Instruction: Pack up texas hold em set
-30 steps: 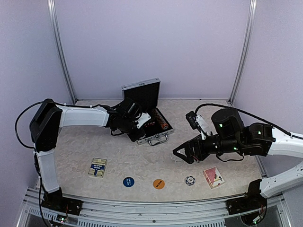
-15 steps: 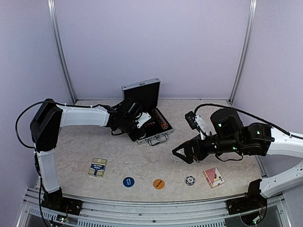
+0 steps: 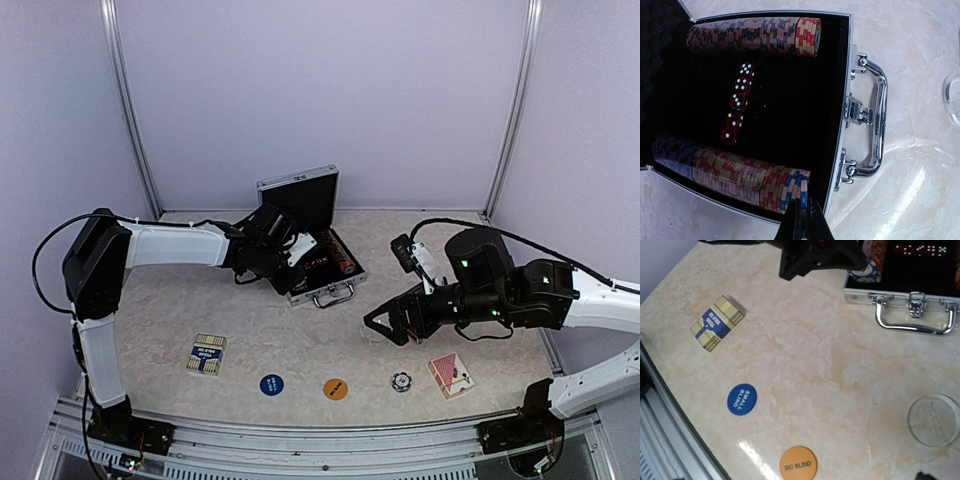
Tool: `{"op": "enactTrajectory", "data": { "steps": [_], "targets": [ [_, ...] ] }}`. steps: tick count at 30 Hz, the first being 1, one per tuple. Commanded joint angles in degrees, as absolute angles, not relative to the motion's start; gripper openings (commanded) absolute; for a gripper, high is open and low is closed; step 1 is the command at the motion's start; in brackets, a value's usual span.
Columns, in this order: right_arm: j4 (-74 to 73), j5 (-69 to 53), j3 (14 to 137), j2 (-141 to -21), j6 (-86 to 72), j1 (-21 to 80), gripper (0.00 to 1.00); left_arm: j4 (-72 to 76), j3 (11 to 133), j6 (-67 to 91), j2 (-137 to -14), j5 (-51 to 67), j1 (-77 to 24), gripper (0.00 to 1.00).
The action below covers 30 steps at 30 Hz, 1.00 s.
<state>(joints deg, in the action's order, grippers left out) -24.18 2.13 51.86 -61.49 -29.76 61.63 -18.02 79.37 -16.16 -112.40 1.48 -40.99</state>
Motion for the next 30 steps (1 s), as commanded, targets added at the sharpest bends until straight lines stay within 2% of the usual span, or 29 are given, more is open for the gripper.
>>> {"op": "enactTrajectory", "data": {
  "steps": [1, 7, 19, 20, 22, 24, 26, 30],
  "targets": [
    [-23.29, 1.74, 51.7, -61.25, -29.37, 61.0, 1.0, -16.42, 78.97, -15.82, -112.0, -1.32, -40.06, 0.0],
    [-23.46, 1.86, 51.66, -61.09, -29.25, 60.92, 1.0, -17.73, 79.01, -17.75, -112.83, -3.04, -40.95, 0.0],
    [-23.56, 1.74, 52.21, -61.2, -29.08, 60.72, 1.0, -20.5, 81.87, -19.3, -115.94, 0.91, -39.9, 0.01],
    [-23.47, 1.68, 52.21, -61.23, -29.06, 60.72, 1.0, -20.54, 82.19, -19.33, -116.41, 0.34, -39.9, 0.09],
    [-23.38, 1.65, 52.12, -61.3, -29.02, 60.73, 1.0, -20.48, 82.8, -19.41, -117.07, -1.47, -39.9, 0.36],
    [-23.51, 1.86, 52.02, -61.24, -28.95, 60.69, 1.0, -20.31, 83.08, -19.46, -117.52, -2.03, -39.98, 0.52],
    [-23.76, 2.27, 52.03, -61.34, -28.66, 60.69, 1.0, -20.14, 83.11, -19.36, -117.6, -2.24, -39.99, 0.58],
    [-25.3, 3.85, 52.55, -61.7, -27.74, 60.45, 1.0, -20.83, 83.0, -18.19, -116.89, -3.13, -39.95, 0.59]
  ]
}}
